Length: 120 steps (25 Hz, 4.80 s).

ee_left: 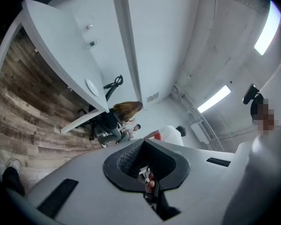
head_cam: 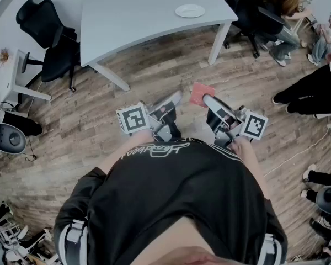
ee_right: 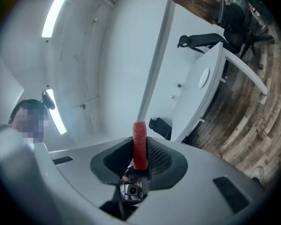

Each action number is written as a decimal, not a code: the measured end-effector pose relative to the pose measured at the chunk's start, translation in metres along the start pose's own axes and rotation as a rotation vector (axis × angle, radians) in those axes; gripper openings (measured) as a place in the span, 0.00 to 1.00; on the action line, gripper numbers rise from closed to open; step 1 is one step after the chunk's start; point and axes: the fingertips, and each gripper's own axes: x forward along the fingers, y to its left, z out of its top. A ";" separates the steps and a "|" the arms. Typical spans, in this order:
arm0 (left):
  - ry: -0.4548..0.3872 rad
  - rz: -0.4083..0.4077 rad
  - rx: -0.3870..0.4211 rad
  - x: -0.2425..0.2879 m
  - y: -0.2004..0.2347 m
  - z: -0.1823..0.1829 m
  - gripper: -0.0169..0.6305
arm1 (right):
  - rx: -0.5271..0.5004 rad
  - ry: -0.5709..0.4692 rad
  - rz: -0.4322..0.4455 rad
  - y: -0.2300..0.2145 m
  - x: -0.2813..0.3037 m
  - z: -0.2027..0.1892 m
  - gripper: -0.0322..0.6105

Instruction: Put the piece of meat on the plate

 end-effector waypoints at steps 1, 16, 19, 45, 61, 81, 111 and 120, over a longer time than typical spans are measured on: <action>0.000 -0.004 0.002 0.001 0.000 0.001 0.04 | 0.000 -0.002 0.001 0.000 0.001 0.001 0.17; 0.000 -0.008 -0.007 0.006 -0.009 -0.009 0.04 | 0.002 -0.020 0.012 0.005 -0.013 0.003 0.17; 0.001 -0.007 0.000 0.008 -0.011 -0.014 0.04 | 0.023 -0.038 0.023 0.007 -0.019 0.007 0.17; 0.034 0.021 0.231 0.037 0.027 0.040 0.04 | 0.055 -0.027 -0.030 -0.043 0.011 0.043 0.17; 0.083 0.032 0.267 0.115 0.098 0.195 0.04 | 0.117 -0.039 -0.098 -0.138 0.132 0.153 0.17; 0.102 0.001 0.259 0.166 0.157 0.304 0.04 | 0.095 -0.055 -0.179 -0.204 0.213 0.232 0.17; 0.062 0.146 0.190 0.263 0.220 0.356 0.04 | 0.195 0.013 -0.195 -0.311 0.245 0.346 0.17; 0.036 0.207 0.143 0.278 0.248 0.367 0.04 | 0.224 0.104 -0.272 -0.372 0.252 0.357 0.17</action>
